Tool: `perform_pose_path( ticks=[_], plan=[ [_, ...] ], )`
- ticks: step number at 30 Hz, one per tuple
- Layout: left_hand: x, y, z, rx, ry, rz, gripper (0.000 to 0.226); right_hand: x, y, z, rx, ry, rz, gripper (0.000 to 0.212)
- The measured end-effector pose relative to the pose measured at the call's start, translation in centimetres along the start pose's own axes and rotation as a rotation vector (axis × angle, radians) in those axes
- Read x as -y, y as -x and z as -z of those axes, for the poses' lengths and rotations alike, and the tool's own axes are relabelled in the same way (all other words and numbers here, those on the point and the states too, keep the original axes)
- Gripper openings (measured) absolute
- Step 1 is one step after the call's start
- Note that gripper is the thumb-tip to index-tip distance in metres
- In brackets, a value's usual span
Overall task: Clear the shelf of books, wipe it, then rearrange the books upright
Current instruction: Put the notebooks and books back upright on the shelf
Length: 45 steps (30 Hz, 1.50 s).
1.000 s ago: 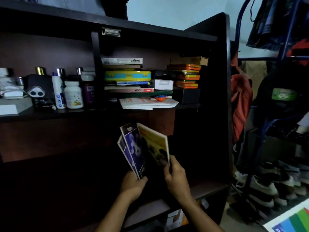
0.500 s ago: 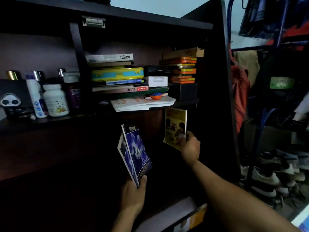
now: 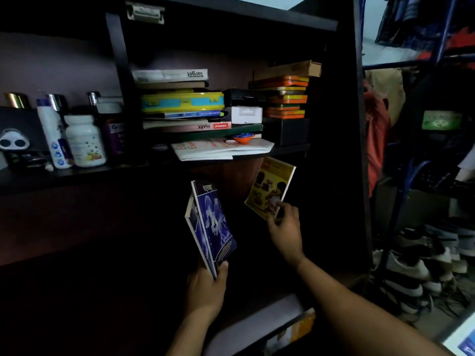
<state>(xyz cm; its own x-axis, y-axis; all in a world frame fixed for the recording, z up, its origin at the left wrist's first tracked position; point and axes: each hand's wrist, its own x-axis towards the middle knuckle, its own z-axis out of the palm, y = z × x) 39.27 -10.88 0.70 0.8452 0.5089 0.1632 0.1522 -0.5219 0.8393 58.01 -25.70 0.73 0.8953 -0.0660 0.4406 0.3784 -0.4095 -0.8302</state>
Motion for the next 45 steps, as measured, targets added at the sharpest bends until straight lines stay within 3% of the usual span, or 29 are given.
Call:
perform_pose_path(
  ticks=[2,6,8,13,18,23,26,29,32,36,42,45],
  plan=[
    [-0.2,0.0,0.1,0.008,-0.035,-0.009,0.045,1.6,2.8,0.3,0.101,-0.068,0.130,0.045],
    [0.0,-0.2,0.0,0.094,-0.132,-0.039,0.061,4.0,7.9,0.7,0.551,-0.015,0.367,0.083],
    [0.0,0.1,0.0,0.147,-0.217,-0.046,0.070,4.1,8.7,0.9,0.608,0.070,0.471,0.084],
    [-0.1,0.5,0.3,0.209,-0.287,-0.105,0.079,3.9,9.2,1.2,0.519,0.136,0.524,0.060],
    [-0.3,0.5,-0.1,0.127,-0.281,-0.098,0.067,2.7,7.4,1.1,0.150,0.110,0.326,0.005],
    [0.2,0.1,-0.4,0.091,-0.260,-0.073,0.083,1.6,2.2,1.7,0.059,0.223,0.218,0.027],
    [0.2,0.2,-0.4,0.065,-0.260,-0.080,0.092,2.0,-0.1,1.6,0.022,0.237,0.173,0.027],
    [0.4,-0.1,-0.5,0.064,-0.301,-0.087,0.084,1.7,-2.3,0.5,-0.020,0.343,0.100,0.025],
    [0.6,-0.3,-0.7,0.068,-0.303,-0.070,0.061,1.5,-3.9,0.0,0.000,0.405,-0.047,0.032],
    [0.9,-0.7,-0.8,0.038,-0.254,-0.001,0.036,1.7,-4.7,0.3,-0.017,0.323,-0.085,0.029],
    [0.7,-0.5,-0.9,0.045,-0.250,-0.009,0.036,2.9,-1.4,0.0,-0.080,0.135,-0.075,0.037],
    [0.4,-0.5,-0.7,0.034,-0.217,0.006,0.038,5.2,3.4,-0.8,0.017,-0.134,-0.010,0.027]
  ],
)
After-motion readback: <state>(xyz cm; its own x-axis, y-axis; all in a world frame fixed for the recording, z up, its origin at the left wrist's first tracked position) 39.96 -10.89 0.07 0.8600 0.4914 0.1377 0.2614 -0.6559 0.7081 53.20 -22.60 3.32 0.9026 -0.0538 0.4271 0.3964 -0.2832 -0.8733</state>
